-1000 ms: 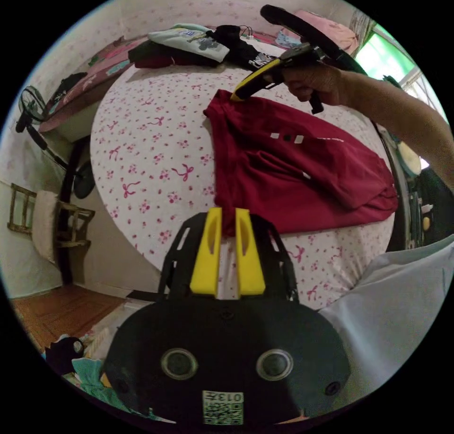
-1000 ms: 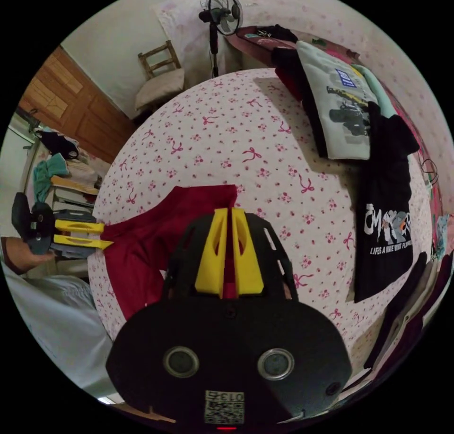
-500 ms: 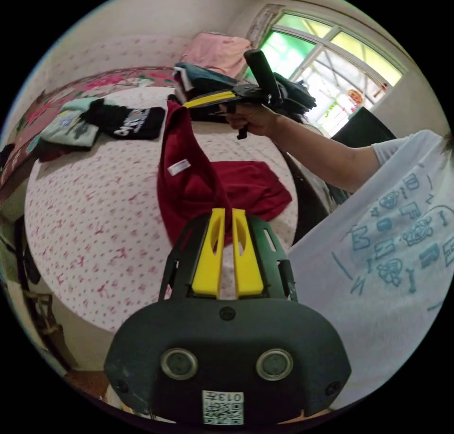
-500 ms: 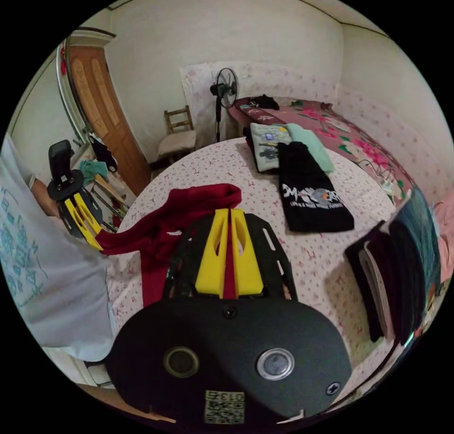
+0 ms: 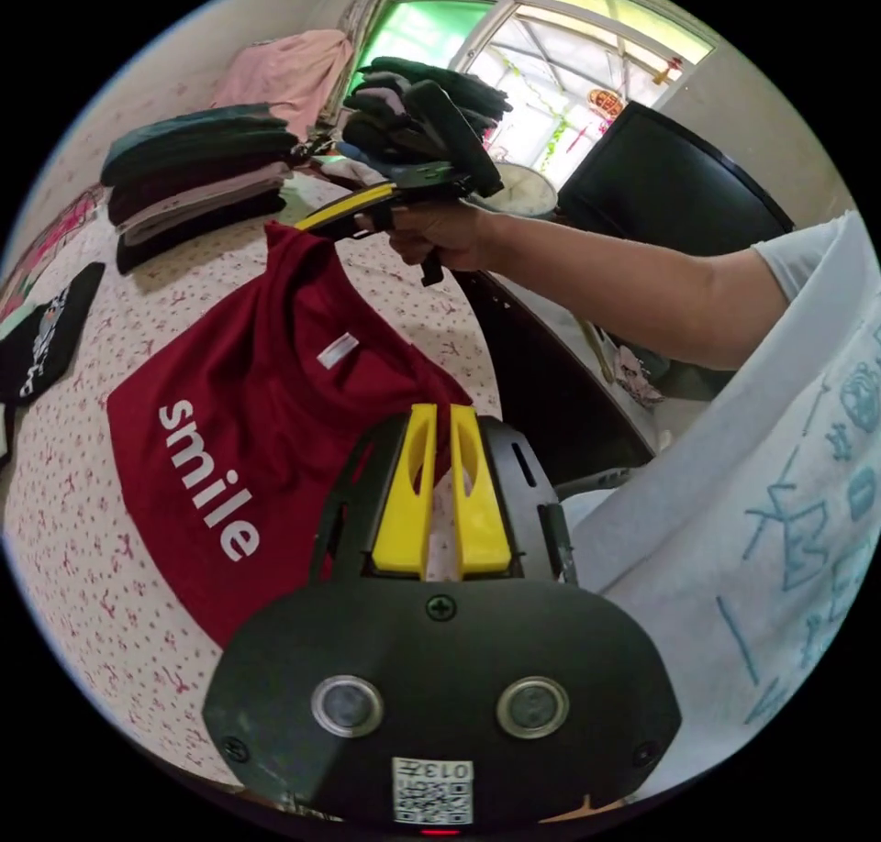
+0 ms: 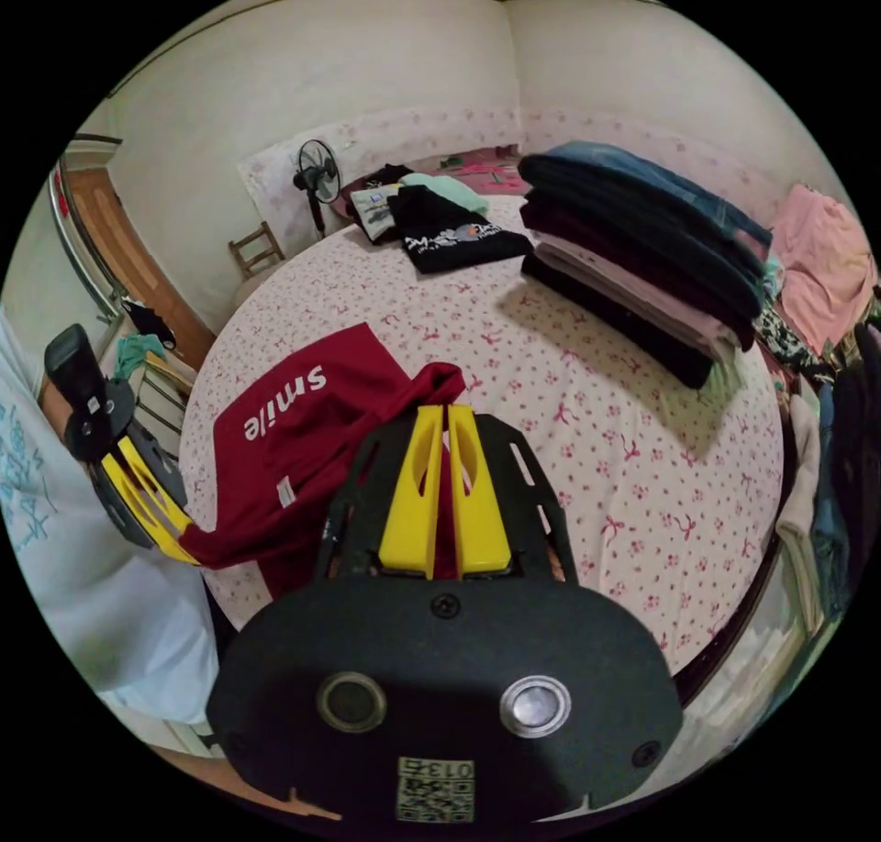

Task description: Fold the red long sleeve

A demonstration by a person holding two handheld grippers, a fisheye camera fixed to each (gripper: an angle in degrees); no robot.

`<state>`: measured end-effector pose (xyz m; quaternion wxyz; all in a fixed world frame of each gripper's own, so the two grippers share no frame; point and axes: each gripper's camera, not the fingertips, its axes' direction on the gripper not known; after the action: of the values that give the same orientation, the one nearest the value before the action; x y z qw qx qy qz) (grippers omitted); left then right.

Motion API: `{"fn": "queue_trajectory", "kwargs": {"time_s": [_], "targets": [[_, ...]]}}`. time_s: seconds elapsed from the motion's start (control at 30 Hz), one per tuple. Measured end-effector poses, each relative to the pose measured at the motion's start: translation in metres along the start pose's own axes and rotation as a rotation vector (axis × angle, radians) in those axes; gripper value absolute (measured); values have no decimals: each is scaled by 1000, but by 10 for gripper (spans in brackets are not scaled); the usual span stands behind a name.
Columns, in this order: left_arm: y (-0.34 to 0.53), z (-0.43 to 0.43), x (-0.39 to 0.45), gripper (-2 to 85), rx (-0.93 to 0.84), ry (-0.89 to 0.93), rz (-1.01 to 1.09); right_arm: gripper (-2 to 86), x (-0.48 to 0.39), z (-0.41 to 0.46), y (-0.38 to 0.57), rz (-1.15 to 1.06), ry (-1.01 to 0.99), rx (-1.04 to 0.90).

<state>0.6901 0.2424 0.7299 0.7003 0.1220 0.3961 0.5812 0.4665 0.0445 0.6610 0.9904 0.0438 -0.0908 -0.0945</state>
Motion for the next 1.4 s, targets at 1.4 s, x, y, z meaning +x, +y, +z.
{"fn": "queue_trajectory", "kwargs": {"time_s": [1.4], "targets": [[-28,110,30,56,-123,-621,-247,80,71,-110,246,361,-93,10]]}}
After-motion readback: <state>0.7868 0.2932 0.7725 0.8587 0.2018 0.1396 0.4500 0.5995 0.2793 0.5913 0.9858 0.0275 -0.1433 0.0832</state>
